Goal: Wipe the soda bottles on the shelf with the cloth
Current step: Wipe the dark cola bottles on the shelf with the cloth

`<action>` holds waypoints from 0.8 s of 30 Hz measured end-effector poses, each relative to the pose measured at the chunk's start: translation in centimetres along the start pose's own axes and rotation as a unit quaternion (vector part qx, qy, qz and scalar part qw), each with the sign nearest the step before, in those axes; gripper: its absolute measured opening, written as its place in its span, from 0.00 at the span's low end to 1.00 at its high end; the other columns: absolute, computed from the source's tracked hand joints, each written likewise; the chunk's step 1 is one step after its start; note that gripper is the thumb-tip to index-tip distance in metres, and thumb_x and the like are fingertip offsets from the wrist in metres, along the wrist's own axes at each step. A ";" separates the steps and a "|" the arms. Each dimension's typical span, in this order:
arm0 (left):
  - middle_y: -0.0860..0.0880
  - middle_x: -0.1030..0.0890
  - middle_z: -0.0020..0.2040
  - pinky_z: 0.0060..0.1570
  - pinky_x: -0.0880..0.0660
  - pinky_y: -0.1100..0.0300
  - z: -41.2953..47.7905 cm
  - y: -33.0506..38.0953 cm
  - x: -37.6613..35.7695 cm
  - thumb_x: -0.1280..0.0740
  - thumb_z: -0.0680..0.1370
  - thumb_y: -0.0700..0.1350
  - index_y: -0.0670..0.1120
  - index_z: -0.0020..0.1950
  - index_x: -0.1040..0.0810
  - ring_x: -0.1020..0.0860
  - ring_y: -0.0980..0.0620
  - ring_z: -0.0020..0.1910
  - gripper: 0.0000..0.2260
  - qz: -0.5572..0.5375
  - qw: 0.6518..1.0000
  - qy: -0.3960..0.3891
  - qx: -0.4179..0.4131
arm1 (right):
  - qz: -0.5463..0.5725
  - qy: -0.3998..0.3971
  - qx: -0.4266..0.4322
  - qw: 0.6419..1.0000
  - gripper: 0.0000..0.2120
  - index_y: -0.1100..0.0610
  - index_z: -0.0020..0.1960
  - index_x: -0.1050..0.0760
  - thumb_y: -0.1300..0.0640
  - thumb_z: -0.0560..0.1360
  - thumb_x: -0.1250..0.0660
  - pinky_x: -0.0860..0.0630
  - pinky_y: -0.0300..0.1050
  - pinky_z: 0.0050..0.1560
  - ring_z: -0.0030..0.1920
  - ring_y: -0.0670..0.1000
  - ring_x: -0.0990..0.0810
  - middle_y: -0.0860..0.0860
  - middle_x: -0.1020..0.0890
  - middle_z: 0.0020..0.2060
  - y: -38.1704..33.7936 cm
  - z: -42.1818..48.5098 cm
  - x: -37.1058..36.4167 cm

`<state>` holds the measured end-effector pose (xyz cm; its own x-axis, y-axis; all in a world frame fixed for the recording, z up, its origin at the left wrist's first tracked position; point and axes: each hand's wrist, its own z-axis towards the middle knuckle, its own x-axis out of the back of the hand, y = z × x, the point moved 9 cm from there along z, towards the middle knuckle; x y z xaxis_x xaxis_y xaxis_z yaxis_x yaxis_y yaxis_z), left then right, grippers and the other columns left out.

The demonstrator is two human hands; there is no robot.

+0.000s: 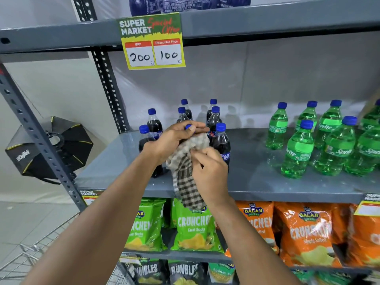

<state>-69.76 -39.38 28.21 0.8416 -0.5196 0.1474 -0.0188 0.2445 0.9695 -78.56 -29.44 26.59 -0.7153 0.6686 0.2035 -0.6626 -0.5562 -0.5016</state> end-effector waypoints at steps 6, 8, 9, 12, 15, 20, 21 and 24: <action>0.42 0.20 0.69 0.74 0.34 0.39 0.0 -0.1 0.2 0.41 0.83 0.43 0.41 0.68 0.24 0.24 0.40 0.70 0.16 0.008 1.000 0.005 0.004 | -0.031 0.008 0.006 0.999 0.07 0.65 0.45 0.15 0.73 0.70 0.27 0.24 0.43 0.41 0.41 0.59 0.21 0.56 0.19 0.38 -0.5 0.9 -0.5; 0.42 0.20 0.68 0.75 0.34 0.42 0.0 0.0 0.3 0.44 0.85 0.42 0.40 0.68 0.24 0.24 0.44 0.70 0.15 0.021 1.000 0.007 -0.003 | -0.028 0.002 -0.002 1.000 0.06 0.65 0.44 0.16 0.74 0.70 0.27 0.22 0.49 0.39 0.39 0.59 0.21 0.56 0.19 0.38 0.6 -0.8 -0.7; 0.42 0.20 0.68 0.75 0.34 0.44 -0.1 0.1 0.4 0.45 0.86 0.42 0.40 0.68 0.25 0.23 0.45 0.70 0.15 0.036 0.999 0.011 -0.010 | -0.029 -0.012 -0.006 0.999 0.06 0.66 0.43 0.16 0.74 0.69 0.27 0.21 0.50 0.38 0.39 0.60 0.20 0.57 0.19 0.38 1.2 -1.9 -1.0; 0.44 0.19 0.68 0.71 0.30 0.52 -0.4 0.5 0.3 0.45 0.85 0.44 0.42 0.68 0.25 0.22 0.48 0.68 0.15 0.067 0.997 0.010 -0.024 | -0.040 -0.081 -0.018 0.996 0.10 0.66 0.45 0.15 0.76 0.67 0.26 0.18 0.51 0.41 0.41 0.58 0.17 0.56 0.16 0.40 2.4 -5.0 -2.3; 0.43 0.20 0.68 0.70 0.30 0.55 -0.5 0.8 -0.1 0.45 0.86 0.42 0.40 0.70 0.27 0.22 0.47 0.68 0.16 0.095 0.995 0.011 -0.033 | -0.033 -0.094 -0.023 0.995 0.11 0.64 0.46 0.14 0.75 0.67 0.26 0.19 0.47 0.45 0.42 0.56 0.17 0.54 0.16 0.41 2.7 -5.5 -2.6; 0.43 0.18 0.65 0.73 0.36 0.53 -0.5 0.8 0.2 0.45 0.86 0.42 0.40 0.69 0.28 0.24 0.48 0.69 0.14 0.137 0.989 0.037 -0.036 | 0.003 -0.064 -0.028 0.998 0.08 0.64 0.46 0.15 0.73 0.70 0.26 0.19 0.50 0.46 0.44 0.55 0.17 0.55 0.16 0.43 2.5 -5.2 -1.3; 0.45 0.17 0.64 0.71 0.37 0.54 -0.6 0.8 0.5 0.45 0.86 0.43 0.41 0.69 0.27 0.24 0.50 0.69 0.14 0.152 0.987 0.048 -0.036 | 0.007 -0.056 -0.023 0.998 0.07 0.64 0.46 0.15 0.73 0.71 0.27 0.19 0.49 0.46 0.44 0.55 0.17 0.54 0.16 0.42 2.4 -5.2 -0.9; 0.46 0.15 0.59 0.70 0.36 0.53 -0.9 1.0 2.0 0.44 0.87 0.43 0.44 0.68 0.26 0.24 0.51 0.68 0.13 0.186 0.978 0.083 -0.047 | 0.015 -0.044 -0.020 0.999 0.08 0.63 0.45 0.15 0.73 0.71 0.27 0.20 0.47 0.44 0.43 0.52 0.18 0.53 0.17 0.41 2.7 -5.3 0.3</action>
<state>-67.65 -39.45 29.33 0.8618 -0.2419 0.4458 -0.2983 0.4691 0.8312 -79.36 -28.17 20.84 -0.7526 0.6052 0.2595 -0.6323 -0.5541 -0.5415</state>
